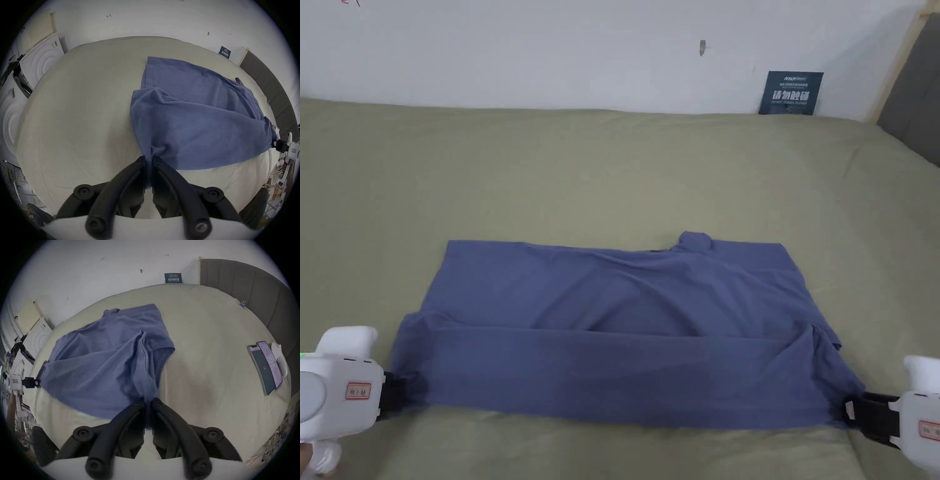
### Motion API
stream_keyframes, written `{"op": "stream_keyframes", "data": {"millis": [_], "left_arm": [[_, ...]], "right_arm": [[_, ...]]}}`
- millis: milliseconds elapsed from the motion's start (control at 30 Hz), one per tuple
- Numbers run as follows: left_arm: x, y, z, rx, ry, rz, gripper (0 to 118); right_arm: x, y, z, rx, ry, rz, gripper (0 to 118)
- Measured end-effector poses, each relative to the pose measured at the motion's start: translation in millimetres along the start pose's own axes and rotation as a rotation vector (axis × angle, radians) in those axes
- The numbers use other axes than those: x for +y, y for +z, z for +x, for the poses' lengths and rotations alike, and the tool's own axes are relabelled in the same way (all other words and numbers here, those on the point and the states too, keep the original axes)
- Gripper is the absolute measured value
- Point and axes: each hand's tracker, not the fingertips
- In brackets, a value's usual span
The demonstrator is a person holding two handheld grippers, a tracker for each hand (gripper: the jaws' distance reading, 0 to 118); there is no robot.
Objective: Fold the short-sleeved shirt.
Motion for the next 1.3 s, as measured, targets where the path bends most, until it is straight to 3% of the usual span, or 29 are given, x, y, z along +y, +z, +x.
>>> {"op": "stream_keyframes", "data": {"millis": [500,700,733,767,800,833,867,900,1033,1067,1100,1133,1167,1300], "left_arm": [[-92,83,-24,-0.007,0.028,-0.001,7],[-122,89,-36,-0.038,0.065,-0.014,7],[-124,86,-36,-0.045,0.075,-0.015,7],[-125,83,-37,-0.057,0.088,-0.013,10],[-125,83,-37,-0.071,0.11,-0.003,31],[-125,82,-38,-0.068,0.113,0.001,73],[-124,81,-38,-0.063,0.113,-0.004,114],[-123,82,-37,-0.046,0.109,-0.006,118],[-95,102,-31,-0.015,0.072,0.087,113],[-84,101,-30,-0.012,0.051,0.119,100],[-74,102,-26,-0.001,0.036,0.147,78],[-62,100,-20,0.005,0.017,0.16,41],[-49,95,-15,0.005,0.006,0.17,0],[-1,57,-1,-0.008,0.006,0.169,0]], "right_arm": [[-82,97,-20,0.055,-0.016,-0.028,10],[-98,99,-20,0.046,-0.013,-0.047,10],[-97,97,-20,0.042,-0.022,-0.05,12],[-95,95,-21,0.042,-0.036,-0.051,34],[-94,96,-22,0.031,-0.043,-0.037,65],[-92,94,-18,0.031,-0.039,-0.031,78],[-88,97,-18,0.019,-0.035,-0.008,77],[-84,102,-18,0.009,-0.039,0.015,77],[-60,108,-27,0.001,-0.012,0.078,77],[-53,106,-31,0.001,-0.007,0.092,75],[-46,104,-33,0.002,-0.005,0.116,73],[-39,100,-37,0.006,0.009,0.134,57],[-32,96,-41,0.006,0.015,0.15,3],[-8,69,-53,-0.023,0.067,0.166,1]]}}
